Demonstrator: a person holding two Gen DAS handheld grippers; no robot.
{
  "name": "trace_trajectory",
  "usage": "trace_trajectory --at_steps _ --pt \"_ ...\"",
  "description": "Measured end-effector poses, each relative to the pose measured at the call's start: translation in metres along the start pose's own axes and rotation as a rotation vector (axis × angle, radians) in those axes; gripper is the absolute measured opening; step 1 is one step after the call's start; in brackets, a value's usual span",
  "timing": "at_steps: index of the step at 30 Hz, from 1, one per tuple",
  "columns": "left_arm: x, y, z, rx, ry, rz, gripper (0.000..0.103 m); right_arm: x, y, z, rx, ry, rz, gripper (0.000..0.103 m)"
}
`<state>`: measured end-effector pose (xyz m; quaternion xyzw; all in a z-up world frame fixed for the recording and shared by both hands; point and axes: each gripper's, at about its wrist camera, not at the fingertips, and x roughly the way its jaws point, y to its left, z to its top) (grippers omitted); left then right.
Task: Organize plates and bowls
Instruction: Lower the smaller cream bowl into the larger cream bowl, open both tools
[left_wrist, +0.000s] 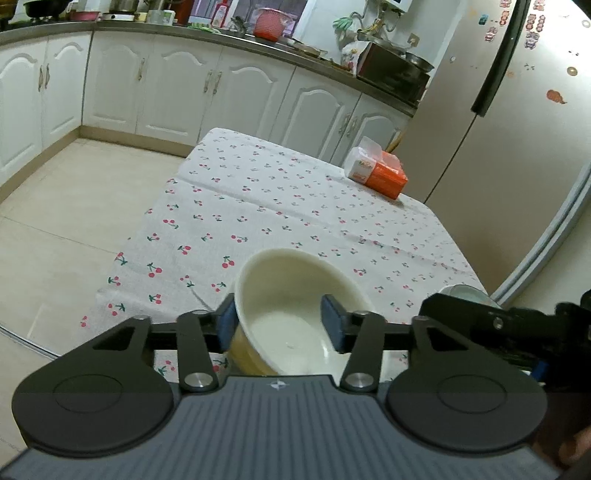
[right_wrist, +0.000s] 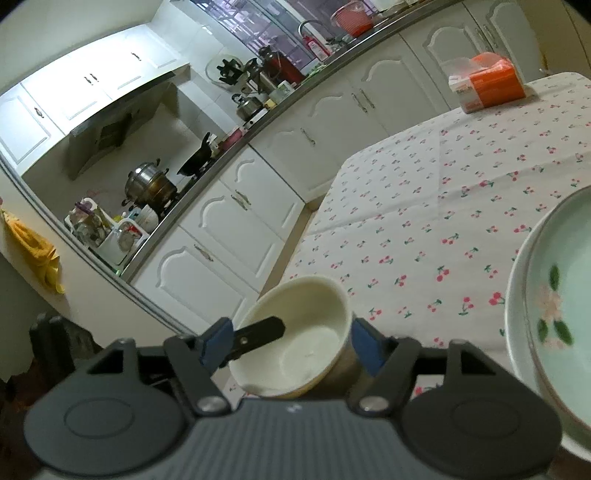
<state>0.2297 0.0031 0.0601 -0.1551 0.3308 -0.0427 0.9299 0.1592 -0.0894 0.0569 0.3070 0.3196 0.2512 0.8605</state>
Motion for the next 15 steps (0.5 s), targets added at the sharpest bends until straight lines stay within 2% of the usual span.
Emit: trace_trajectory --at_steps 4,5,9,13,15 --pt "0.000 -0.002 0.000 0.020 -0.010 0.002 0.084 -0.004 -0.005 0.001 0.029 -0.012 -0.012 0.074" --pt "0.003 -0.002 -0.001 0.030 0.001 0.004 0.086 -0.005 -0.006 0.001 0.035 -0.015 -0.014 0.076" --pt "0.000 0.003 -0.001 0.016 -0.002 0.002 0.086 -0.009 -0.007 0.002 0.050 -0.027 -0.018 0.081" --pt "-0.010 0.009 0.000 0.008 -0.039 0.036 0.087 -0.010 -0.009 0.004 0.078 -0.033 -0.009 0.083" --pt "-0.014 0.014 0.000 -0.005 -0.046 0.059 0.087 -0.010 -0.013 0.004 0.104 -0.033 0.000 0.088"
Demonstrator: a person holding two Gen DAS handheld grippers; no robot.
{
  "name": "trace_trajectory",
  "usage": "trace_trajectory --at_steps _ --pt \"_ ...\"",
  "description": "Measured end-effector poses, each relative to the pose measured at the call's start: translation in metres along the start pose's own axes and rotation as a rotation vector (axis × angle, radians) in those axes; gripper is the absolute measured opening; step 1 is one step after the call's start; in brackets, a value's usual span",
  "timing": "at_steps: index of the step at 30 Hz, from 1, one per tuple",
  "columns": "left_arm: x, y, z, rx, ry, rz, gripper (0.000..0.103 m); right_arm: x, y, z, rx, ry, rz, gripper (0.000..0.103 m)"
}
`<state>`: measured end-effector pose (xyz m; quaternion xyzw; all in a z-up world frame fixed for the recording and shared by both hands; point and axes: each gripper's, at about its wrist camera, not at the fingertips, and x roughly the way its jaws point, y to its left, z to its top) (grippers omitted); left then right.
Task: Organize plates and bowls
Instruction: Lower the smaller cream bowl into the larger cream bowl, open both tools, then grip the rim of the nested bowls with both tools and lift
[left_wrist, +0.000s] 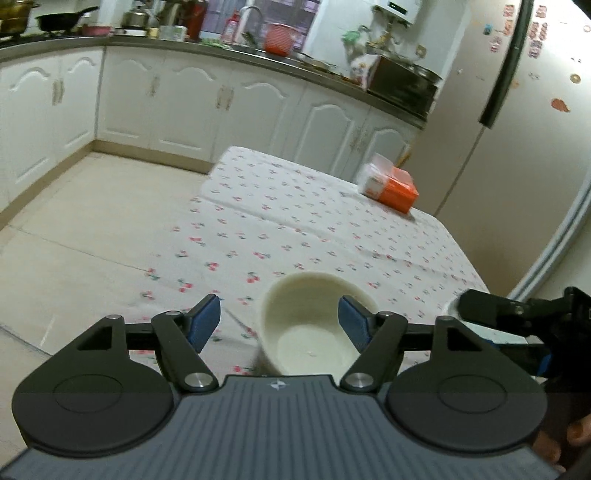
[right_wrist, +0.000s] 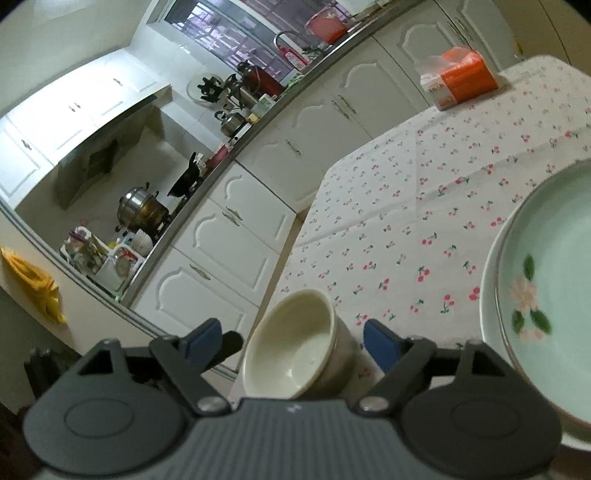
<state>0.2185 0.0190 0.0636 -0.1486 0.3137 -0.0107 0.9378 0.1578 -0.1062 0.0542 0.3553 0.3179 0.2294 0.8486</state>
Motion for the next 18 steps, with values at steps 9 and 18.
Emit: trace_trajectory --at_steps 9,18 --pt "0.012 0.013 -0.005 -0.053 0.000 0.059 0.074 0.012 -0.012 -0.003 0.112 0.032 0.049 0.090" --pt "0.027 0.007 -0.005 -0.078 0.053 0.016 0.049 0.032 -0.017 -0.005 0.158 0.076 0.052 0.090"
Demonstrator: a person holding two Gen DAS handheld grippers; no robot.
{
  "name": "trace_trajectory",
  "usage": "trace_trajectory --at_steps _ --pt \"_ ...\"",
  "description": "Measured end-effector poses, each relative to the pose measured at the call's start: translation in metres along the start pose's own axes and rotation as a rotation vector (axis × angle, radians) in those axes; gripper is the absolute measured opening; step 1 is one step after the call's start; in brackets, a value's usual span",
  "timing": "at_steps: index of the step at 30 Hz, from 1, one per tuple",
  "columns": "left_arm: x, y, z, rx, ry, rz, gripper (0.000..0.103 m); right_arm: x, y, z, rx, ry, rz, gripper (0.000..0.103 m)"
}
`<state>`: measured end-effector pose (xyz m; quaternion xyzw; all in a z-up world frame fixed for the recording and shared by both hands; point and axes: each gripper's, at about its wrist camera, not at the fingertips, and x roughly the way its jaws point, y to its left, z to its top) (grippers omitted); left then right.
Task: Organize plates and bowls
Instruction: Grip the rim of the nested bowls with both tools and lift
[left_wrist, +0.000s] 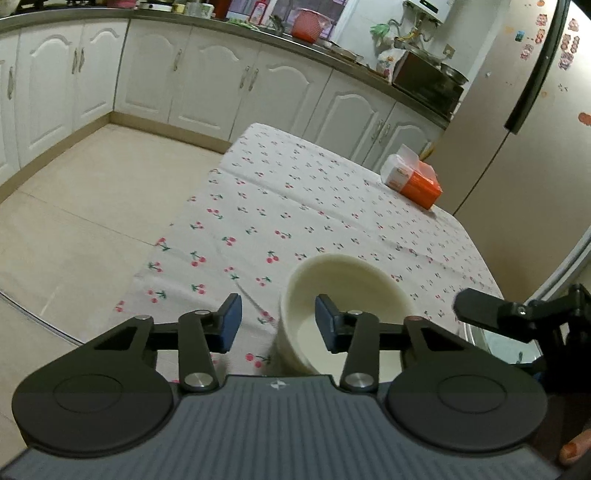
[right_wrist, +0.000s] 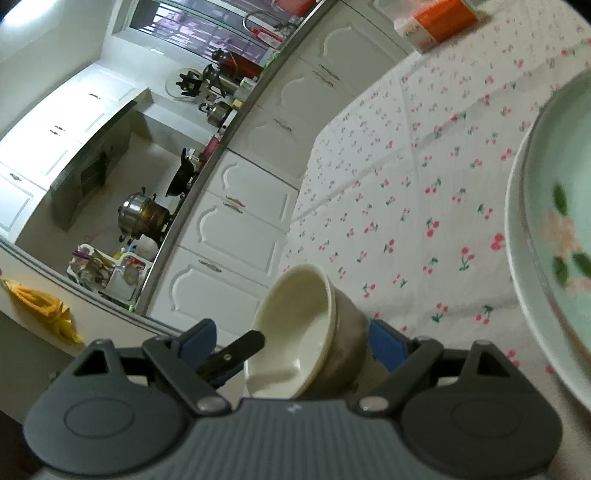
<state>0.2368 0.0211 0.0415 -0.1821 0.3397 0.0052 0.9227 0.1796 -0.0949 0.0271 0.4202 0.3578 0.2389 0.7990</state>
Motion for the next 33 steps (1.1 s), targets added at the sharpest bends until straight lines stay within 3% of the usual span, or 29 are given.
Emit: trace_trajectory --at_steps 21,33 --pt "0.016 -0.008 -0.005 0.046 0.056 0.019 0.045 0.025 0.000 -0.002 0.003 0.048 0.010 0.090" --pt "0.019 -0.019 -0.006 0.098 0.052 0.035 0.030 0.024 -0.002 -0.006 0.009 0.036 0.021 0.090"
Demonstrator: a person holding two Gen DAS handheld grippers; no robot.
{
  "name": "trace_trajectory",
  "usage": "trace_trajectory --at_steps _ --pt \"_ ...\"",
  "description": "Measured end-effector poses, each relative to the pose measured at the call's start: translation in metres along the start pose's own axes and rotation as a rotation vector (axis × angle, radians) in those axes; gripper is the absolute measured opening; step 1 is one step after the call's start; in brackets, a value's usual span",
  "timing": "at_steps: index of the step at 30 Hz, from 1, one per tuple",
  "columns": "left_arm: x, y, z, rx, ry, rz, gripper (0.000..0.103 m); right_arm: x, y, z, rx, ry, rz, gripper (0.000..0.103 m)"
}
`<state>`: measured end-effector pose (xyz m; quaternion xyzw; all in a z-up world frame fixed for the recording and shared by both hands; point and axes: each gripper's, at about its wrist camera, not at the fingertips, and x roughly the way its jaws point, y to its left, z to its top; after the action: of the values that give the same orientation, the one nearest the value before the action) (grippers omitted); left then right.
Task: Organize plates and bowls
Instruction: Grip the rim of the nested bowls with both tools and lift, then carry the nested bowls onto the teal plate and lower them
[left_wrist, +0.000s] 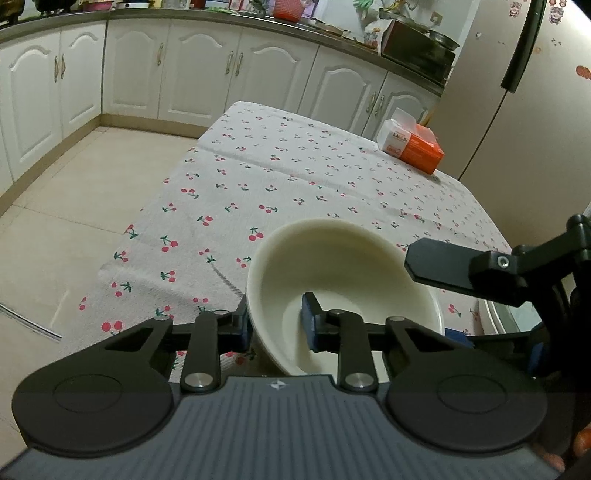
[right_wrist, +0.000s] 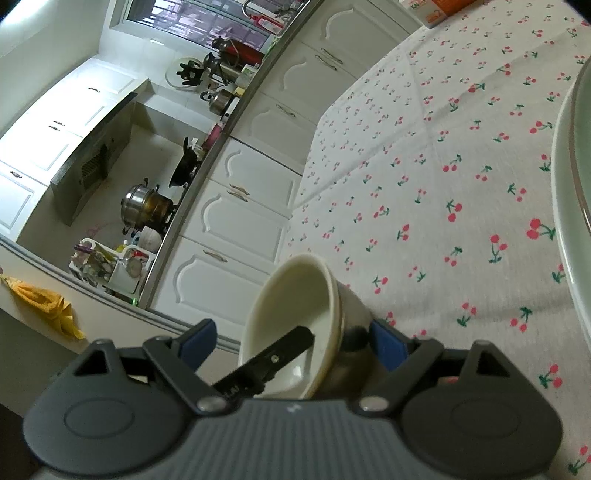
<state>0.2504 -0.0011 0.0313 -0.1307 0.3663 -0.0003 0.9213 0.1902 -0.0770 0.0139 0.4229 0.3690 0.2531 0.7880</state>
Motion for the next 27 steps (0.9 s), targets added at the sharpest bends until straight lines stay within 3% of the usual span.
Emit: trace_trajectory --at_steps 13,27 --pt "-0.005 -0.002 -0.001 0.008 -0.007 0.000 0.029 -0.012 0.005 -0.001 -0.013 -0.015 0.006 0.090" --pt "-0.026 -0.024 0.003 0.073 -0.067 -0.040 0.028 -0.048 0.010 0.002 -0.048 -0.091 0.038 0.090"
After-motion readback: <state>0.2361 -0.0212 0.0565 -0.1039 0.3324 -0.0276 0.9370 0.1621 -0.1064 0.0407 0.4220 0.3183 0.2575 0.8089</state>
